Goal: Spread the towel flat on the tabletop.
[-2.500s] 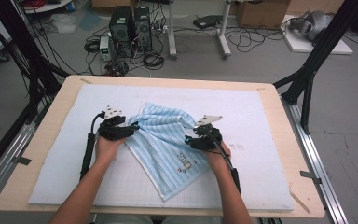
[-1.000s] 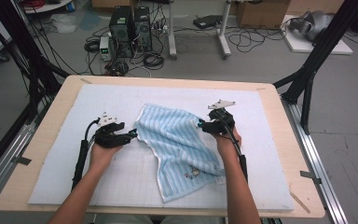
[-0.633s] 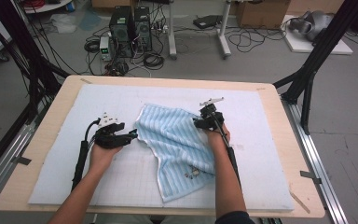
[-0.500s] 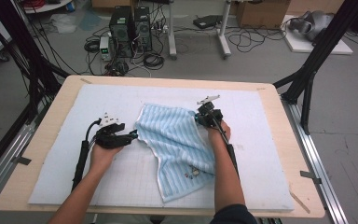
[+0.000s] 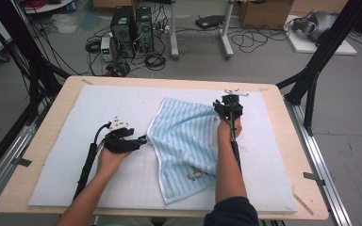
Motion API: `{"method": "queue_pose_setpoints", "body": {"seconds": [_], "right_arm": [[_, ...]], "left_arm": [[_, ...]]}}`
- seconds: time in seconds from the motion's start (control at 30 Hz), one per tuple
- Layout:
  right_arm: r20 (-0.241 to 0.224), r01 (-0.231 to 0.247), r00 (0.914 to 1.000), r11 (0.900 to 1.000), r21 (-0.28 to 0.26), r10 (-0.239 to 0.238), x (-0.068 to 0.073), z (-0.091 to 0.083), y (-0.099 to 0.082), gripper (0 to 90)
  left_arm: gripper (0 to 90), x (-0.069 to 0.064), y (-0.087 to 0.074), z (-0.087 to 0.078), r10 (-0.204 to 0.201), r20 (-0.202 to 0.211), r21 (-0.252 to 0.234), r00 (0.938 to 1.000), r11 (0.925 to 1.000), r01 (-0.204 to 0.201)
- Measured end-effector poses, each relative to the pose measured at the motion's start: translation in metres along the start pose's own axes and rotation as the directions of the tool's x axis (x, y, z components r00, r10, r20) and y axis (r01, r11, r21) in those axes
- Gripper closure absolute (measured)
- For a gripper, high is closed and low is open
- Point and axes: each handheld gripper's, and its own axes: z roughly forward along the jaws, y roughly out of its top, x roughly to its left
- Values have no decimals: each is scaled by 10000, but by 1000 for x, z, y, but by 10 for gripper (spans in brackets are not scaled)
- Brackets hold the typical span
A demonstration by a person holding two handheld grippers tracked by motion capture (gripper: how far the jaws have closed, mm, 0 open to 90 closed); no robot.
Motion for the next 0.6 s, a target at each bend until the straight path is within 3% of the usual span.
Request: {"method": "queue_pose_setpoints", "body": {"seconds": [0.13,0.3,0.37,0.4,0.43,0.47,0.5,0.57,0.6], "right_arm": [[-961,969,9901,9937,-558,-1019,11,-27,6,515],[-1632,2273,9588,9725,-512,-2327,21,-55,-4,470],[-1789,2453,9518,9684,-443,-2493,20,-64,-10,440],[-1887,2421,9509,9694,-399,-2452,18,-69,-13,422],[-1968,2399,9497,9698,-433,-2437,17,-72,-16,413],[-2156,2280,9489,9730,-365,-2305,16,-75,-20,410],[-2302,2261,9465,9737,-279,-2263,16,-77,-23,409],[-2548,2479,9365,9688,-54,-2411,19,-79,-29,410],[-2806,2637,9272,9644,186,-2481,22,-79,-33,411]], "left_arm": [[375,-12,0,14,382,154,371,9992,9986,-387],[387,-19,4,30,372,89,642,9993,9972,-377],[454,-24,5,35,758,-173,1088,9970,9913,-735],[475,-25,7,37,896,-243,1087,9957,9903,-865],[564,-26,8,37,892,79,1065,9960,9903,-895],[725,-28,9,38,1108,36,1063,9938,9882,-1105],[783,-29,11,40,1223,-42,1116,9925,9863,-1211],[819,-25,16,42,1157,-282,1180,9929,9867,-1117],[822,-20,17,42,1028,-470,1124,9936,9889,-970]]}}
